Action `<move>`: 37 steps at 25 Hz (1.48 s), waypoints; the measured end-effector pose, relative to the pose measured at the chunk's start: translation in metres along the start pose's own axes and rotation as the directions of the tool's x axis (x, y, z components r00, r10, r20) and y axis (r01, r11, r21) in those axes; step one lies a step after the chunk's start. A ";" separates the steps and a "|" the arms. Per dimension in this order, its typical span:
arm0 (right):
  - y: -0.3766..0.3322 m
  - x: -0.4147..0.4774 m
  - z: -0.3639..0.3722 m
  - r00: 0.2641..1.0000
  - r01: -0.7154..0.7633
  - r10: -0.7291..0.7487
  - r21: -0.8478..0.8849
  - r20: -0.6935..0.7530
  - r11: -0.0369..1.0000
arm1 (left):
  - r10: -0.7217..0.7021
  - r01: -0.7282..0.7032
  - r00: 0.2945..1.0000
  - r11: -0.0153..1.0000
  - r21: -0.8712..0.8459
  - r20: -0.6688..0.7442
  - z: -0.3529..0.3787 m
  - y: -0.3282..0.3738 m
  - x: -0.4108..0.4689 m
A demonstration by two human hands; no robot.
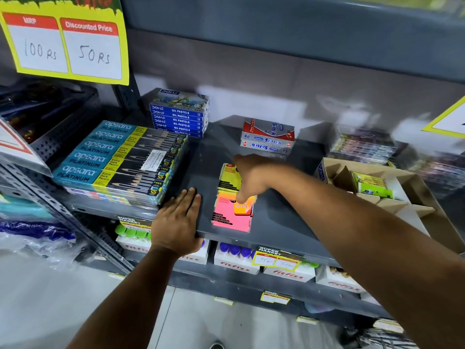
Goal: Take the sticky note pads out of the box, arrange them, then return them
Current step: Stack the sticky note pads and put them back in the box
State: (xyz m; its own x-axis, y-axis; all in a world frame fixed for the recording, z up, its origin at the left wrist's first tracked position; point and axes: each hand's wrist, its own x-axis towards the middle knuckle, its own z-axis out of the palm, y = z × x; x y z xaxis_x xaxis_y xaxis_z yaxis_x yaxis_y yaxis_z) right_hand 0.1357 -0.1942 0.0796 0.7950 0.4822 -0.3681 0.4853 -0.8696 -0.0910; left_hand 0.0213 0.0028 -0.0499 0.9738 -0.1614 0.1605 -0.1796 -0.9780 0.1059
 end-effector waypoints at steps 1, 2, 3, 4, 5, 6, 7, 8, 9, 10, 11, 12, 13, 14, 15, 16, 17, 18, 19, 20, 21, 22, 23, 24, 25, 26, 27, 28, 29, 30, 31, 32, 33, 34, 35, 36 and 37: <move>-0.004 -0.005 0.003 1.000 0.015 -0.015 -0.031 0.000 0.999 | -0.002 0.002 1.000 1.000 -0.002 0.003 0.000 0.000 0.000; -0.007 -0.008 0.007 0.999 0.033 -0.033 -0.052 -0.002 0.998 | -0.003 0.003 1.000 1.000 -0.004 0.004 0.000 0.000 0.000; -0.010 -0.012 0.012 0.999 0.048 -0.049 -0.066 -0.005 0.997 | -0.002 0.002 1.000 1.000 -0.006 0.002 0.000 0.000 0.000; -0.013 -0.015 0.017 0.998 0.058 -0.059 -0.075 -0.010 0.995 | 0.001 -0.001 1.000 1.000 -0.007 0.001 0.001 0.000 0.000; -0.015 -0.017 0.022 0.998 0.063 -0.065 -0.083 -0.016 0.995 | 0.002 -0.002 1.000 1.000 -0.006 0.001 0.001 0.000 0.000; -0.018 -0.018 0.027 0.997 0.064 -0.067 -0.091 -0.025 0.994 | 0.002 -0.002 1.000 1.000 -0.004 -0.001 0.001 0.000 0.000; -0.019 -0.018 0.032 0.997 0.062 -0.066 -0.098 -0.032 0.993 | 0.002 -0.002 1.000 1.000 -0.001 -0.003 0.001 0.000 0.000; -0.020 -0.018 0.037 0.997 0.059 -0.063 -0.097 -0.034 0.993 | 0.001 -0.001 1.000 1.000 0.002 -0.005 0.002 0.000 0.000; -0.020 -0.018 0.039 0.998 0.055 -0.058 -0.089 -0.034 0.995 | 0.000 0.000 1.000 1.000 0.003 -0.008 0.002 0.000 0.000; -0.020 -0.018 0.041 0.998 0.051 -0.053 -0.076 -0.033 0.996 | -0.001 0.001 1.000 1.000 0.003 -0.010 0.002 0.000 0.000; -0.020 -0.018 0.041 0.998 0.050 -0.052 -0.064 -0.031 0.997 | 0.001 -0.001 1.000 1.000 0.002 -0.012 0.002 0.000 0.000; -0.020 -0.018 0.042 0.998 0.050 -0.051 -0.054 -0.028 0.997 | 0.003 -0.003 1.000 1.000 0.002 -0.014 0.003 0.000 0.000; -0.020 -0.019 0.041 0.998 0.049 -0.050 -0.047 -0.025 0.998 | 0.005 -0.005 1.000 1.000 0.002 -0.015 0.003 -0.001 -0.001; -0.020 -0.020 0.041 0.999 0.048 -0.049 -0.042 -0.022 0.998 | 0.007 -0.007 1.000 1.000 0.001 -0.015 0.003 -0.001 -0.001; -0.021 -0.020 0.041 0.999 0.046 -0.047 -0.039 -0.019 0.998 | 0.007 -0.007 1.000 1.000 0.001 -0.017 0.002 -0.001 -0.001; -0.022 -0.021 0.041 0.999 0.044 -0.045 -0.038 -0.016 0.998 | 0.006 -0.006 1.000 1.000 0.000 -0.021 0.002 -0.001 -0.001; -0.023 -0.021 0.041 0.999 0.042 -0.043 -0.036 -0.016 0.998 | 0.005 -0.005 1.000 1.000 -0.003 -0.025 0.002 -0.001 -0.001; -0.024 -0.022 0.041 0.999 0.041 -0.041 -0.034 -0.018 0.999 | 0.004 -0.005 1.000 1.000 -0.008 -0.029 0.002 0.000 -0.001; -0.024 -0.022 0.041 0.999 0.039 -0.039 -0.033 -0.022 0.999 | 0.006 -0.006 0.999 1.000 -0.013 -0.034 0.002 0.000 -0.001; -0.025 -0.022 0.042 0.999 0.036 -0.037 -0.034 -0.027 0.999 | 0.008 -0.008 0.999 1.000 -0.015 -0.037 0.002 0.000 -0.001; -0.025 -0.021 0.042 0.999 0.035 -0.036 -0.038 -0.031 0.999 | 0.009 -0.009 0.999 1.000 -0.014 -0.038 0.001 0.001 -0.001; -0.026 -0.021 0.043 0.999 0.038 -0.040 -0.042 -0.031 0.998 | 0.009 -0.009 0.999 1.000 -0.011 -0.036 0.001 0.001 -0.001; -0.026 -0.021 0.044 0.999 0.043 -0.045 -0.044 -0.027 0.998 | 0.008 -0.009 0.999 1.000 -0.010 -0.034 0.001 0.000 -0.002; -0.026 -0.020 0.045 0.999 0.049 -0.050 -0.042 -0.022 0.998 | 0.008 -0.009 0.999 1.000 -0.011 -0.034 0.001 0.000 -0.002; -0.027 -0.020 0.046 0.999 0.049 -0.049 -0.037 -0.021 0.998 | 0.007 -0.007 0.999 1.000 -0.013 -0.033 0.001 0.001 -0.002; -0.027 -0.020 0.047 0.999 0.043 -0.043 -0.027 -0.028 0.999 | 0.006 -0.006 1.000 1.000 -0.015 -0.031 0.000 0.001 -0.002; -0.027 -0.020 0.048 0.999 0.031 -0.032 -0.019 -0.043 0.999 | 0.007 -0.008 1.000 1.000 -0.016 -0.030 0.000 0.001 -0.001; -0.028 -0.020 0.050 0.998 0.020 -0.021 -0.017 -0.061 1.000 | 0.010 -0.010 0.999 1.000 -0.018 -0.031 0.000 0.001 -0.001; -0.029 -0.021 0.051 0.996 0.012 -0.014 -0.022 -0.083 1.000 | 0.012 -0.013 0.999 1.000 -0.021 -0.031 0.000 0.001 -0.002; -0.031 -0.021 0.053 0.994 0.007 -0.010 -0.031 -0.106 1.000 | 0.014 -0.014 1.000 1.000 -0.024 -0.026 0.000 0.001 -0.002; -0.033 -0.021 0.054 0.991 0.000 -0.005 -0.039 -0.130 0.999 | 0.014 -0.015 1.000 1.000 -0.028 -0.022 0.000 0.000 -0.002; -0.035 -0.021 0.055 0.988 -0.007 0.000 -0.046 -0.154 0.999 | 0.015 -0.016 1.000 0.999 -0.032 -0.018 -0.001 0.000 -0.002; -0.037 -0.023 0.055 0.985 -0.015 0.006 -0.051 -0.172 0.999 | 0.015 -0.015 1.000 0.999 -0.035 -0.014 -0.001 0.001 -0.001; -0.038 -0.025 0.055 0.984 -0.018 0.008 -0.053 -0.180 0.998 | 0.013 -0.013 1.000 0.999 -0.037 -0.007 -0.002 0.001 -0.001; -0.039 -0.029 0.054 0.984 -0.016 0.006 -0.055 -0.180 0.998 | 0.012 -0.012 1.000 0.999 -0.039 -0.001 -0.002 0.002 -0.001; -0.039 -0.033 0.053 0.984 -0.011 0.001 -0.054 -0.177 0.999 | 0.012 -0.012 1.000 0.999 -0.040 0.001 -0.003 0.002 -0.001; -0.039 -0.038 0.050 0.984 -0.003 -0.006 -0.052 -0.177 0.999 | 0.012 -0.012 1.000 0.999 -0.043 0.004 -0.002 0.002 -0.001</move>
State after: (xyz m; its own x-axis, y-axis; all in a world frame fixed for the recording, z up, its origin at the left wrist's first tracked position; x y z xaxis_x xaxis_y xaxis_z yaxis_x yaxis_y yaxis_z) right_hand 0.0682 -0.1839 0.0504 0.8438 0.4987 -0.1982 0.5010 -0.8644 -0.0421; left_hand 0.0196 0.0009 -0.0473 0.9720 -0.1738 0.1581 -0.1971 -0.9695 0.1459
